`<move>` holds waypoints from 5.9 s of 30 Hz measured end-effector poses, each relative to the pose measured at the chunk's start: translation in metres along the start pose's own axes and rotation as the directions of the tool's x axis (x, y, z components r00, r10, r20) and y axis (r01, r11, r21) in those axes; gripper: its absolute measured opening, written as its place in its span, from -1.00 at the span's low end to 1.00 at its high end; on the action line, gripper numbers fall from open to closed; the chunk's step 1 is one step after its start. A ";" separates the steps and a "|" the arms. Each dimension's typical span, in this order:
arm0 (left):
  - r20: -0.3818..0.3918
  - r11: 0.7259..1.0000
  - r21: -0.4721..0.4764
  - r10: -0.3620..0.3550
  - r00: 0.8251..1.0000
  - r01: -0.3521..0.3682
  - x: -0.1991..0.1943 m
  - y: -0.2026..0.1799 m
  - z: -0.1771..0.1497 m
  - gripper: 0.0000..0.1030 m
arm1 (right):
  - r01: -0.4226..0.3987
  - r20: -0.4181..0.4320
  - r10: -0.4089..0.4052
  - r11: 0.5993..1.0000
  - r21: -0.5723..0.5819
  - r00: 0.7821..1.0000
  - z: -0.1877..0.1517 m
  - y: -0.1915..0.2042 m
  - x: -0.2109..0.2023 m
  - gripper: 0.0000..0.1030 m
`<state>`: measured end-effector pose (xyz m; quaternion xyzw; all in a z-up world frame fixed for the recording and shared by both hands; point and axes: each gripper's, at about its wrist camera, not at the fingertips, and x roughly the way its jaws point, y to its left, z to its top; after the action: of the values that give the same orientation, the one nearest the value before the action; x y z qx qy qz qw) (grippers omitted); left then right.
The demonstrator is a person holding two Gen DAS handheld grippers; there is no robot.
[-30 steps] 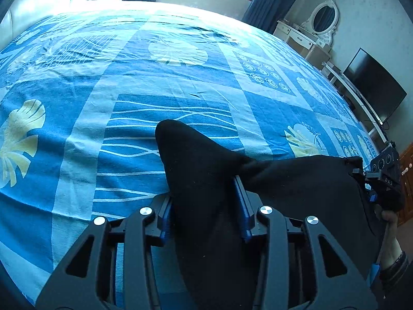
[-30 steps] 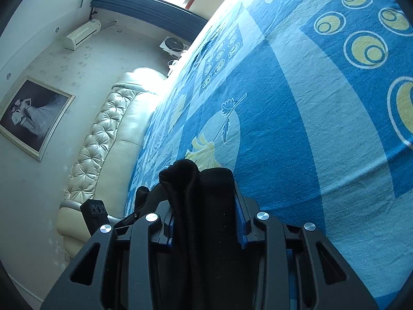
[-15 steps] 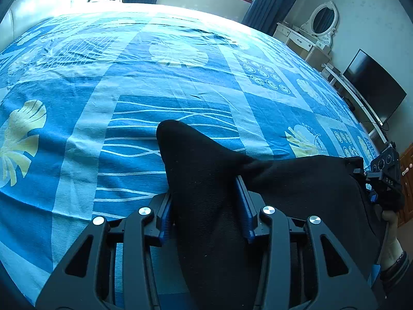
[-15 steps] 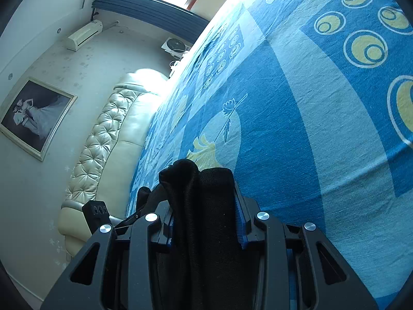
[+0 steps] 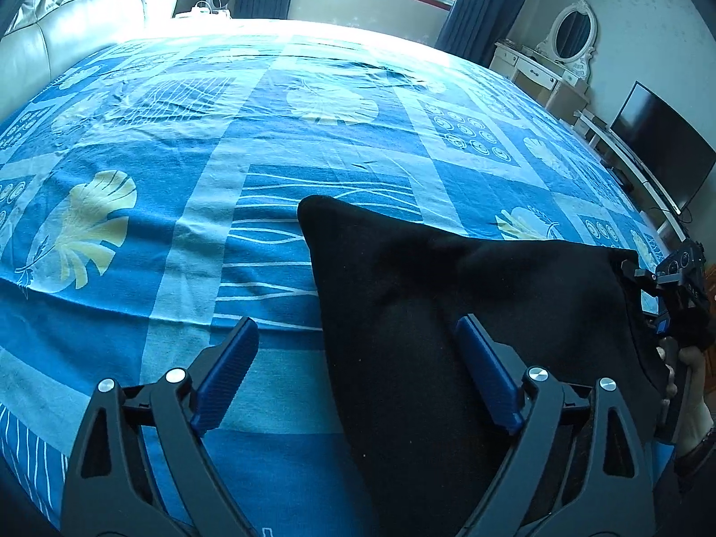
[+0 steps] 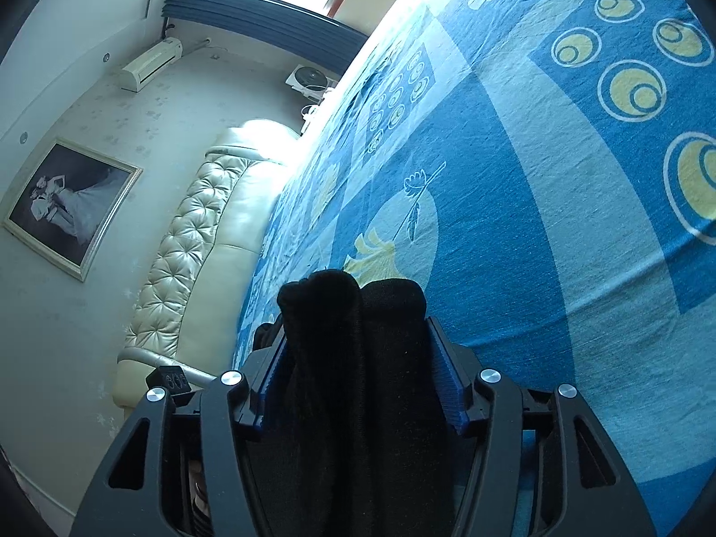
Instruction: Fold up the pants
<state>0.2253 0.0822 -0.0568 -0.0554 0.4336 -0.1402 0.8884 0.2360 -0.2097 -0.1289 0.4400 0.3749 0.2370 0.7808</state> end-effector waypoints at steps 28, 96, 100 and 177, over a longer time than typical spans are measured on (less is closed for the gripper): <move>-0.085 0.959 -0.212 -0.209 0.974 0.187 -0.052 0.001 -0.087 0.92 | 0.064 -0.014 -0.064 0.997 0.032 0.998 -0.067 0.012 -0.043 0.54; -0.109 0.988 -0.118 -0.115 0.987 0.102 -0.072 -0.042 -0.114 0.17 | 0.121 -0.082 -0.112 0.986 0.114 0.990 -0.127 0.008 -0.071 0.16; -0.106 0.989 -0.104 -0.115 0.988 0.104 -0.068 -0.044 -0.115 0.16 | 0.142 -0.083 -0.136 0.986 0.083 0.987 -0.127 0.013 -0.065 0.11; 0.084 0.952 0.074 0.291 0.953 -0.297 -0.154 -0.121 -0.164 0.86 | 0.485 0.042 -0.504 0.800 -0.354 0.862 -0.203 0.092 -0.085 0.54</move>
<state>-0.0182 0.0161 -0.0155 0.0430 0.3984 -0.0229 0.9159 0.0191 -0.1197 -0.0845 0.1730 0.4489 0.1001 0.8710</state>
